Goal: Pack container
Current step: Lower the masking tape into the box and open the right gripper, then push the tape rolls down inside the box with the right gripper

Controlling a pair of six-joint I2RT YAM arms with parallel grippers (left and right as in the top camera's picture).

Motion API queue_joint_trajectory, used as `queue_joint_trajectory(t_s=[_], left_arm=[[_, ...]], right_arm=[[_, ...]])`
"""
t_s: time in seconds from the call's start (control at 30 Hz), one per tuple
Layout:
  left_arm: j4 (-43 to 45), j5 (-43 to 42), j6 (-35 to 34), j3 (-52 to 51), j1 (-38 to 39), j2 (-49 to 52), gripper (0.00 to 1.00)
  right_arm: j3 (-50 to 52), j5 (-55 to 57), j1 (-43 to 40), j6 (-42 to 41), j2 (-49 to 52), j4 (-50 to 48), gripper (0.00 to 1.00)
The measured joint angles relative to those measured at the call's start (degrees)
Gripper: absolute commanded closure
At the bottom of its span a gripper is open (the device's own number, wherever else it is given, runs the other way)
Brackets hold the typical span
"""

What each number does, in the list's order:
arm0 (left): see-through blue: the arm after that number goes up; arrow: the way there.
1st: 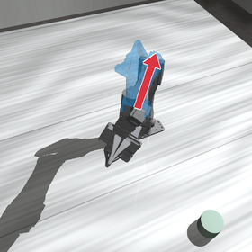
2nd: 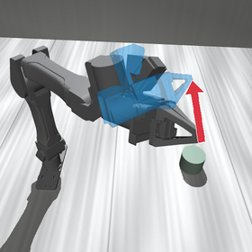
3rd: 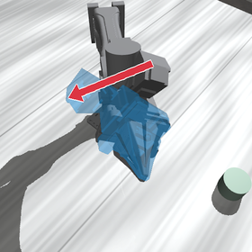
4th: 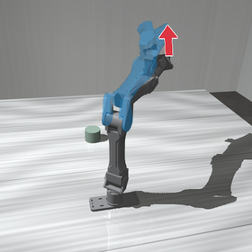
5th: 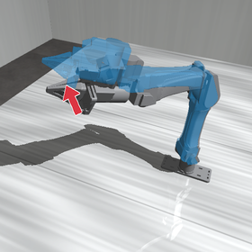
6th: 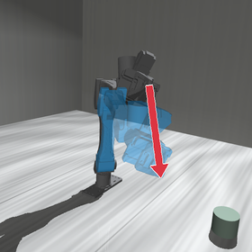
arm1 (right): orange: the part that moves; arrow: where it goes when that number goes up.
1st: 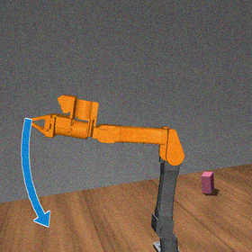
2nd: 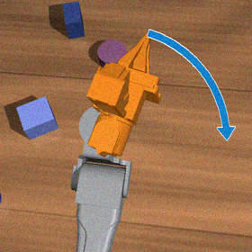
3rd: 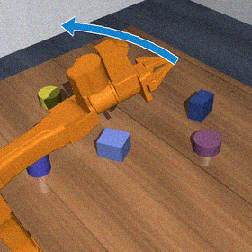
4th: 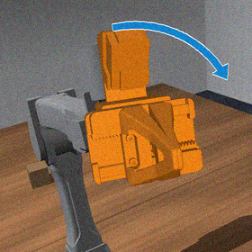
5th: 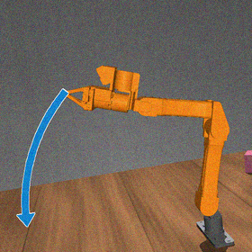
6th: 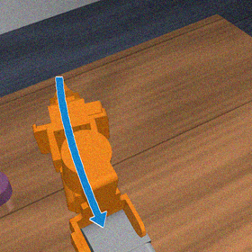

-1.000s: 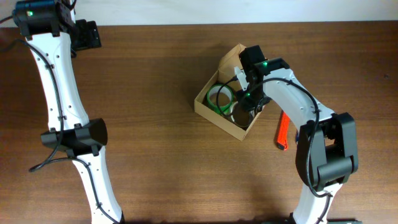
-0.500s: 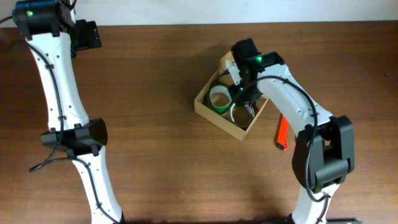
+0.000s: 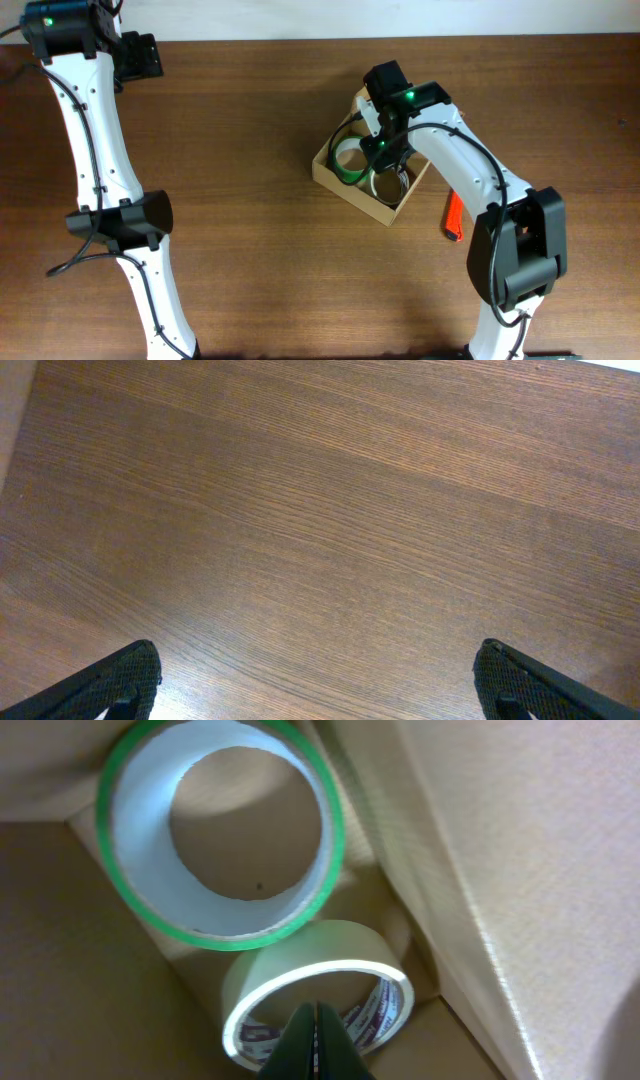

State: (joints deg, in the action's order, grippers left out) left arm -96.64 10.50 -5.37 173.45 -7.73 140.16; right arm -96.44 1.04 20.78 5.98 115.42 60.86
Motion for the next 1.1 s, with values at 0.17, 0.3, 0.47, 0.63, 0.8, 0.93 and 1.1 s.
queue_joint_trajectory(t_s=[0.17, 0.3, 0.47, 0.63, 0.8, 0.93, 1.1], left_arm=[[0.0, 0.0, 0.0, 0.0, 0.0, 0.0, 0.0], [0.0, 0.0, 0.0, 0.0, -0.02, 0.0, 0.0], [0.0, 0.0, 0.0, 0.0, 0.0, 0.0, 0.0], [0.0, 0.0, 0.0, 0.0, 0.0, 0.0, 0.0], [0.0, 0.0, 0.0, 0.0, -0.02, 0.0, 0.0], [0.0, -0.02, 0.0, 0.0, -0.02, 0.0, 0.0], [0.0, -0.02, 0.0, 0.0, -0.02, 0.0, 0.0]], right_arm=[[0.0, -0.02, 2.21, -0.02, 0.55, -0.2, 0.96], [0.0, -0.04, 3.13, -0.02, 2.56, -0.76, 0.96], [0.0, -0.07, 3.17, -0.02, 4.39, -1.16, 0.96], [0.0, -0.28, 3.17, -0.02, 5.31, -1.79, 0.96], [-0.22, -0.42, 3.17, 0.02, 5.62, -1.77, 0.96], [-0.26, -0.44, 3.17, 0.0, 5.62, -1.75, 0.96], [-1.09, -0.44, 3.17, 0.0, 6.01, -1.01, 0.96]])
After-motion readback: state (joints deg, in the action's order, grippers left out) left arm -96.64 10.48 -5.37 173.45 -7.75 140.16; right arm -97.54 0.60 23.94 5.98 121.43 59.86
